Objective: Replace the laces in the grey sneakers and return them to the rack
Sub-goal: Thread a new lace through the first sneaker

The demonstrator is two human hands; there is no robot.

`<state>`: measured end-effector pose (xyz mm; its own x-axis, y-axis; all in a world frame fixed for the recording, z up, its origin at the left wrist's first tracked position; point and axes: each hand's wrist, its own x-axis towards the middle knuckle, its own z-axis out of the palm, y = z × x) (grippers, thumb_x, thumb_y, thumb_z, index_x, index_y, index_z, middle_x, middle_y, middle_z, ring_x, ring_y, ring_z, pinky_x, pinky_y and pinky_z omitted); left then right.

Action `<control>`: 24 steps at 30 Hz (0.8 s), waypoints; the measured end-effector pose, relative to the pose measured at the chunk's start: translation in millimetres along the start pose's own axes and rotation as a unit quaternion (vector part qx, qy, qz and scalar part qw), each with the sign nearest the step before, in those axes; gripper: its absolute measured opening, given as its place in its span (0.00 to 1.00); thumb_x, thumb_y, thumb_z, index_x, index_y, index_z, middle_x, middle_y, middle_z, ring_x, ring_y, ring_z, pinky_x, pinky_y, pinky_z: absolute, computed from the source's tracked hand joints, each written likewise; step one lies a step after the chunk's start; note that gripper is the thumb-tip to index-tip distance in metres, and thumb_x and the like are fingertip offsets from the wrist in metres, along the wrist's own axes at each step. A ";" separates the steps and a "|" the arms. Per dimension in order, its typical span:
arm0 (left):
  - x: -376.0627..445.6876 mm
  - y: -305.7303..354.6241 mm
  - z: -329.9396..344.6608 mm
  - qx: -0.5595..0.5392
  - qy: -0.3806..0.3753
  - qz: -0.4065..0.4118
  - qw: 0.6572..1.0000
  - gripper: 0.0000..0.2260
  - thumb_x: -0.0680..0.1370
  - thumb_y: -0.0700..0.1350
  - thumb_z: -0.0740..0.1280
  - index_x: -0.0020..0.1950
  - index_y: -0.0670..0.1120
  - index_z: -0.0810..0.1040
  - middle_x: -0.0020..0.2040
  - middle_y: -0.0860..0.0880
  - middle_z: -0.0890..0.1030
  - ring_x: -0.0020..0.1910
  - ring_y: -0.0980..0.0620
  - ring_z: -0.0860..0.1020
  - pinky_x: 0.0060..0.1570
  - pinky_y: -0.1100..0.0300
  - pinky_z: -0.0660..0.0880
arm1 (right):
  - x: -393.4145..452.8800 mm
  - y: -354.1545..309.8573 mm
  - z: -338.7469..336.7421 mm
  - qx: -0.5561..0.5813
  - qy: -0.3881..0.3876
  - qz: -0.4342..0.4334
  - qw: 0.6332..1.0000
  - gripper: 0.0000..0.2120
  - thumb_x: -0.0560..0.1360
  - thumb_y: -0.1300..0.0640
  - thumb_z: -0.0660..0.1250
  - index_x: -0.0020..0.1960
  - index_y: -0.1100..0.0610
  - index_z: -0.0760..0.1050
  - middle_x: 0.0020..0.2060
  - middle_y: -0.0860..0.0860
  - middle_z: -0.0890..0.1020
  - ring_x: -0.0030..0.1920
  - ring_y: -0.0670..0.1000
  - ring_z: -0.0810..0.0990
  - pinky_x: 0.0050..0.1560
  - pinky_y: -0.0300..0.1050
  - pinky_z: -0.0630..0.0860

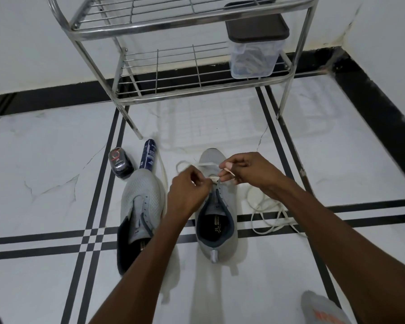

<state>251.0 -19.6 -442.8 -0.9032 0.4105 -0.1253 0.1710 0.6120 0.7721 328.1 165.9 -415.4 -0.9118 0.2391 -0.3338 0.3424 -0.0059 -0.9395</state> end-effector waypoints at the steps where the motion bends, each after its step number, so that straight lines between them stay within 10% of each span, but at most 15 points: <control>1: -3.2 1.3 0.3 0.015 -0.048 -0.014 0.999 0.07 0.71 0.55 0.68 0.43 0.53 0.78 0.40 0.55 0.82 0.40 0.56 0.80 0.44 0.54 0.79 | 3.3 1.7 2.2 0.002 0.009 0.006 1.000 0.09 0.83 0.62 0.64 0.57 0.63 0.81 0.48 0.57 0.87 0.50 0.53 0.87 0.43 0.40 0.80; 5: -7.4 -1.4 4.4 0.035 -0.132 -0.007 0.991 0.15 0.69 0.55 0.72 0.54 0.52 0.79 0.48 0.51 0.81 0.44 0.54 0.78 0.43 0.59 0.76 | 15.2 3.1 10.3 -0.129 0.063 -0.031 0.989 0.06 0.80 0.63 0.67 0.54 0.60 0.83 0.44 0.53 0.88 0.45 0.46 0.87 0.41 0.36 0.81; 13: -12.5 -3.3 7.9 0.033 0.006 0.030 0.999 0.09 0.77 0.46 0.71 0.54 0.45 0.87 0.47 0.47 0.88 0.45 0.54 0.84 0.54 0.58 0.79 | 18.2 11.8 25.5 -0.349 0.059 -0.080 0.932 0.04 0.74 0.56 0.73 0.46 0.56 0.86 0.41 0.49 0.87 0.42 0.46 0.83 0.48 0.40 0.80; 24: -1.7 -13.8 21.8 -0.162 0.008 -0.078 0.984 0.06 0.78 0.47 0.72 0.51 0.49 0.88 0.43 0.51 0.87 0.44 0.52 0.83 0.53 0.49 0.81 | 18.6 17.1 27.5 -0.290 0.100 -0.011 0.952 0.07 0.74 0.60 0.71 0.47 0.58 0.87 0.43 0.51 0.87 0.45 0.48 0.83 0.48 0.42 0.78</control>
<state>258.8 -14.1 -466.9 -0.9149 0.3165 -0.2507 -0.1023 0.4190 0.9022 310.8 143.5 -439.8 -0.8786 0.4129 -0.2398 0.4446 0.5246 -0.7260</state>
